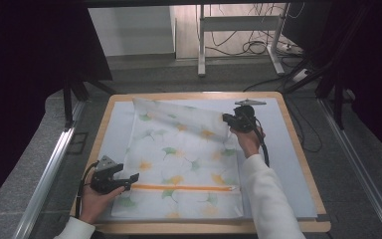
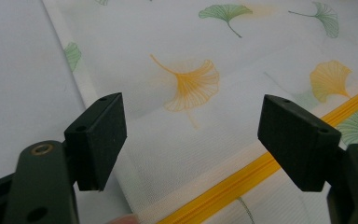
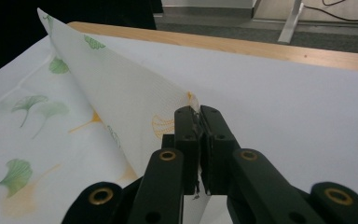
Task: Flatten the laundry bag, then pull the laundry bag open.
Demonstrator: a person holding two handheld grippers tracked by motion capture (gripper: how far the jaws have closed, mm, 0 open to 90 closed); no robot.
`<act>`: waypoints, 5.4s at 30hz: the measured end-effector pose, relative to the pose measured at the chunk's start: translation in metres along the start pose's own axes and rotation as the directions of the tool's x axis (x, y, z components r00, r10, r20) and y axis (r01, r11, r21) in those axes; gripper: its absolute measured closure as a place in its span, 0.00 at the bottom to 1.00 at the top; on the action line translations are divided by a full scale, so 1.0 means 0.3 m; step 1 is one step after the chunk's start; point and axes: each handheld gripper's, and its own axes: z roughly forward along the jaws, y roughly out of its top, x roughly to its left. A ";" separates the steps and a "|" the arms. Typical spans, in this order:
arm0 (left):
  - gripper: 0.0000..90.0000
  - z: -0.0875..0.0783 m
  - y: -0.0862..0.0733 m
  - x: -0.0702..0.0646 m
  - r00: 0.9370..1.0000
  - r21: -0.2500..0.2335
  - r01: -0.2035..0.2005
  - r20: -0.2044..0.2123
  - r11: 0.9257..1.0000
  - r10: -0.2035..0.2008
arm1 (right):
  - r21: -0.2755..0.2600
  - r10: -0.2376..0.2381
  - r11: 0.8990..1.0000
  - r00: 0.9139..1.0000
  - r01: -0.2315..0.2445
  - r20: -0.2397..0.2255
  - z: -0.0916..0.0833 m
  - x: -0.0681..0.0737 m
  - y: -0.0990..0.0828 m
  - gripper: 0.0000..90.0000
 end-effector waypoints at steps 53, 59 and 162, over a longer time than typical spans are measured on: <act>0.26 0.001 0.009 -0.023 1.000 -0.021 -0.006 0.013 1.000 0.006 | 0.074 -0.143 0.984 0.966 0.162 -0.214 -0.414 0.132 -0.338 0.98; 0.26 0.000 0.010 -0.029 1.000 -0.026 -0.011 0.011 1.000 0.011 | 0.109 -0.131 0.981 0.959 0.162 -0.251 -0.455 0.154 -0.420 0.99; 0.29 0.157 0.215 -0.377 0.962 -0.052 -0.188 0.192 0.981 0.194 | 0.291 -0.175 0.924 0.952 0.247 -0.253 -0.466 0.215 -0.580 0.99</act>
